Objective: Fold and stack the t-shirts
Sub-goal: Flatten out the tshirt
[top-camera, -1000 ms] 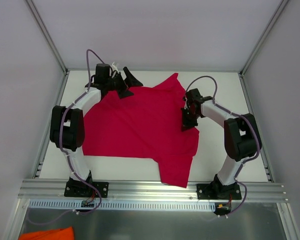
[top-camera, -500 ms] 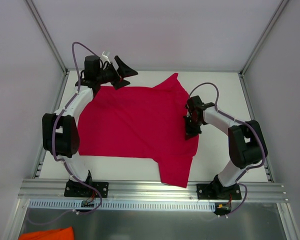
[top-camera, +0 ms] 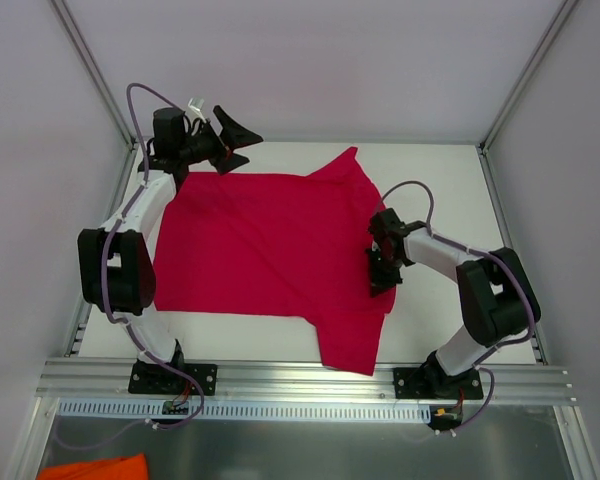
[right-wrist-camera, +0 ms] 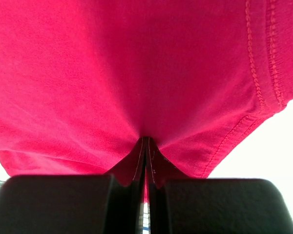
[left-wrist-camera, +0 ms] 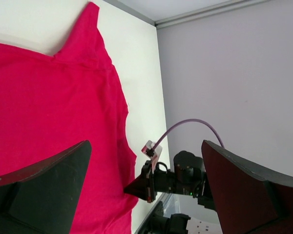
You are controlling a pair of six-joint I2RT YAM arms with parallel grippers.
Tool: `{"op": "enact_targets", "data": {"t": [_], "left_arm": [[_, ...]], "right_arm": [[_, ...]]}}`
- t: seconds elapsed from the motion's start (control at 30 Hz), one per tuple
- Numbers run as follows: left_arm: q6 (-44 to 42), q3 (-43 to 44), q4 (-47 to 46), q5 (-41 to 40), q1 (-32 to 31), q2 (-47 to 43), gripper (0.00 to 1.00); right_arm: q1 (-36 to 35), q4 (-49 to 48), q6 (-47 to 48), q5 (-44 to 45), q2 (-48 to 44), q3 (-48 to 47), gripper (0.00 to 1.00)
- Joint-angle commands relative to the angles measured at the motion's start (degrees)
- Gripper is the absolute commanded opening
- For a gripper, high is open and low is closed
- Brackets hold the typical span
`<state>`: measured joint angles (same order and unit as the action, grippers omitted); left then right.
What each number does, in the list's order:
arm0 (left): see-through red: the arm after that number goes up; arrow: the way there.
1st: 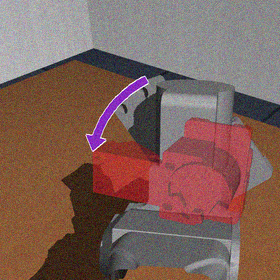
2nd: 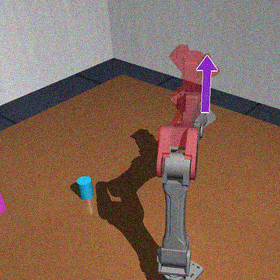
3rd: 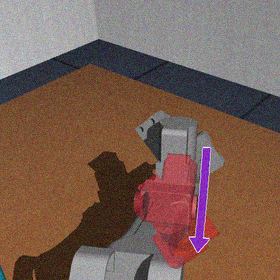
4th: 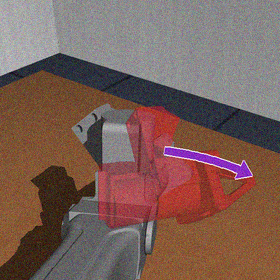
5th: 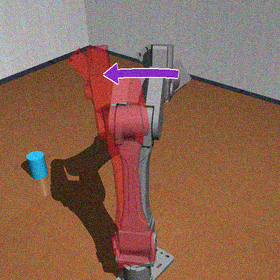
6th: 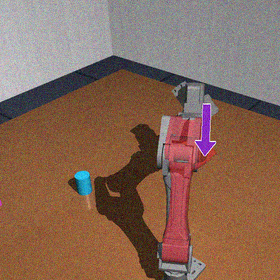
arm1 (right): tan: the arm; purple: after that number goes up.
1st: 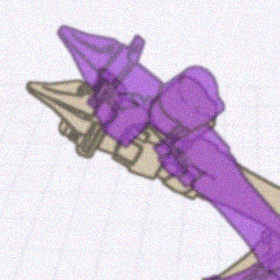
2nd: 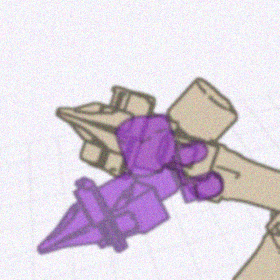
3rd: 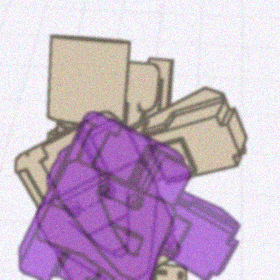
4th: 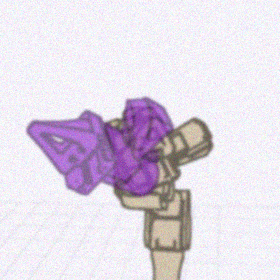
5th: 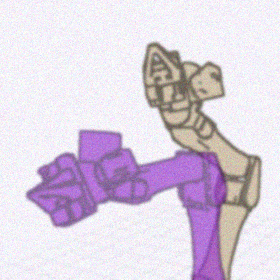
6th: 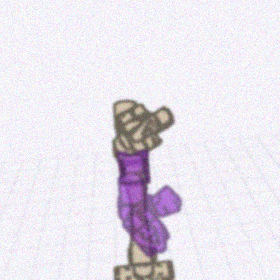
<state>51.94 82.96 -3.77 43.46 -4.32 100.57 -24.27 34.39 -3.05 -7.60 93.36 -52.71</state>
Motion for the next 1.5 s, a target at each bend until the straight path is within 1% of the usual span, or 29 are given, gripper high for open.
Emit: {"op": "enact_targets", "data": {"t": [0.0, 0.23, 0.37, 0.57, 0.67, 0.77, 0.83, 0.87, 0.93, 0.97, 1.0, 1.03, 1.07, 1.1, 1.13, 1.17, 1.2, 1.27, 1.33, 1.47], "left_arm": [[0.97, 3.17, -1.86, 2.50, 0.98, -3.54, 0.99], [1.23, 4.93, -1.59, 3.12, 1.85, -4.07, 0.99], [0.97, 5.90, -1.07, 3.21, 2.29, -4.77, 0.99], [0.70, 7.13, -0.62, 3.30, 2.82, -5.04, 0.99], [0.44, 7.22, -0.45, 3.47, 2.82, -4.95, 0.99], [0.35, 6.87, -0.54, 3.91, 2.82, -3.47, 0.99], [1.58, 6.34, -2.45, 4.87, 2.74, -1.71, 0.99], [3.93, 5.99, -4.12, 5.49, 2.47, 0.74, 0.99], [6.58, 7.21, -9.21, 7.24, 1.68, 4.35, 0.99], [7.90, 11.22, -9.24, 8.99, 0.46, 9.24, 0.99], [8.35, 14.13, -9.24, 10.31, -0.33, 12.16, 0.99], [8.96, 21.03, -8.28, 13.55, -1.30, 19.15, 0.99], [10.10, 24.32, -7.14, 14.54, -3.05, 22.53, 0.99], [10.54, 27.40, -6.61, 15.24, -4.02, 25.43, 0.99], [10.37, 32.57, -4.69, 15.60, -4.99, 30.42, 0.99], [9.41, 34.88, -3.01, 14.56, -6.65, 32.73, 0.99], [9.93, 37.60, -3.26, 13.85, -7.80, 36.41, 0.99], [11.07, 38.42, -4.31, 12.45, -8.51, 39.07, 0.99], [14.39, 38.07, -8.59, 12.17, -9.13, 42.92, 0.99], [16.08, 38.51, -11.08, 12.43, -10.45, 47.51, 0.99]], "right_arm": [[-1.30, 1.20, -1.96, 2.05, -2.74, 2.87, 0.01], [-2.10, 3.66, -3.45, 3.99, -8.45, 6.21, 0.01], [-2.10, 6.64, -3.89, 6.36, -11.96, 7.00, 0.01], [-2.18, 10.07, -4.42, 9.88, -14.43, 8.06, 0.01], [-2.18, 10.43, -4.77, 10.06, -15.66, 8.41, 0.01], [-2.10, 9.30, -4.77, 8.75, -16.37, 7.71, 0.01], [-2.10, 8.58, -3.55, 8.56, -15.24, 3.77, 0.01], [-2.18, 9.89, -2.59, 9.43, -14.27, -0.95, 0.01], [-2.18, 12.18, -0.22, 10.93, -11.73, -6.33, 0.01], [-2.10, 13.58, 0.58, 12.07, -11.19, -8.79, 0.01], [-2.18, 14.12, 1.63, 12.25, -10.75, -12.99, 0.01], [-2.18, 15.60, 1.99, 12.25, -9.79, -15.12, 0.01], [-2.18, 16.49, 2.34, 12.08, -9.34, -16.97, 0.01], [-2.18, 17.02, 2.43, 11.82, -9.16, -20.12, 0.01], [-2.18, 18.16, 2.43, 11.55, -9.25, -21.28, 0.01], [-2.10, 18.43, 2.26, 11.20, -9.69, -22.08, 0.01], [-2.18, 18.78, 1.91, 10.94, -10.65, -23.04, 0.01], [-2.18, 19.22, 1.21, 10.50, -12.06, -23.40, 0.01], [-2.27, 20.70, 0.42, 9.97, -14.07, -23.32, 0.01], [-2.62, 23.08, -0.55, 10.76, -18.64, -20.95, 0.01]]}}
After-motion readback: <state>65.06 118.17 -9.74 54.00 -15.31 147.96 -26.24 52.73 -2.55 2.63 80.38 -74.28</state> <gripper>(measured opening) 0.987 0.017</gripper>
